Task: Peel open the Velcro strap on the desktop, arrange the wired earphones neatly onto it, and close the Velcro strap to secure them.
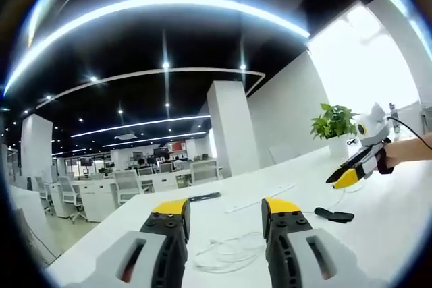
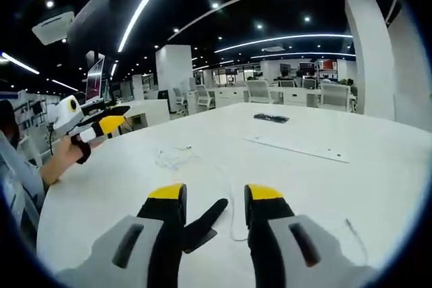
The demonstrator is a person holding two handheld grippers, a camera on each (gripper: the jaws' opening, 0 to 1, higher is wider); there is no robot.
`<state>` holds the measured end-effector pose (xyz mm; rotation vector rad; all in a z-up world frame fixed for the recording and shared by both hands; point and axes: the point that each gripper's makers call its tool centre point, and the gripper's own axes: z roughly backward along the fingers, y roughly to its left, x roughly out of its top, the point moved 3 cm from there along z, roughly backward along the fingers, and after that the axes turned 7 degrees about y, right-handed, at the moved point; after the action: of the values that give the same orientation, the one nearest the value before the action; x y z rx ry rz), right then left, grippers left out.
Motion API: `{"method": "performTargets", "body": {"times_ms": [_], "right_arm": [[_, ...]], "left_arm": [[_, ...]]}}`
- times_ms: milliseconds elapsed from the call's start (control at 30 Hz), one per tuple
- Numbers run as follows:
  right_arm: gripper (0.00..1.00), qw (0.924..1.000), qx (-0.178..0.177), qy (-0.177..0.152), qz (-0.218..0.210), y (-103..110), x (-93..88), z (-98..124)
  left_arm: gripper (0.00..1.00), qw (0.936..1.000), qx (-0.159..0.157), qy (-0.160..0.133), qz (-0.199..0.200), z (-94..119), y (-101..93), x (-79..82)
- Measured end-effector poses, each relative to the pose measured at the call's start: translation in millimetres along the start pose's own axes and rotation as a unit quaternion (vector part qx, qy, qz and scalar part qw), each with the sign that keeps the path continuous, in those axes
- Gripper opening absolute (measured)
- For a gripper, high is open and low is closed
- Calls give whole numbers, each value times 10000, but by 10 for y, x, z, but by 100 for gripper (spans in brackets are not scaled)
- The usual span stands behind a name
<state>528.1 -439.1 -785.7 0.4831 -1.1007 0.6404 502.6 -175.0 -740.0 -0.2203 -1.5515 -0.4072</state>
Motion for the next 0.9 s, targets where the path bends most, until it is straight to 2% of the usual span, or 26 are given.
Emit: {"method": "performTargets", "body": {"times_ms": [400,900], "right_arm": [[34,9999,114,107,-51,-6,-57,-146],[30,9992,169,245,-270,-59,-235,-242]], "left_arm": [[46,10000,-93,23,-26,-7,-14,-10],[46,9998,-197,81,-25,-8,-49,-28]]}}
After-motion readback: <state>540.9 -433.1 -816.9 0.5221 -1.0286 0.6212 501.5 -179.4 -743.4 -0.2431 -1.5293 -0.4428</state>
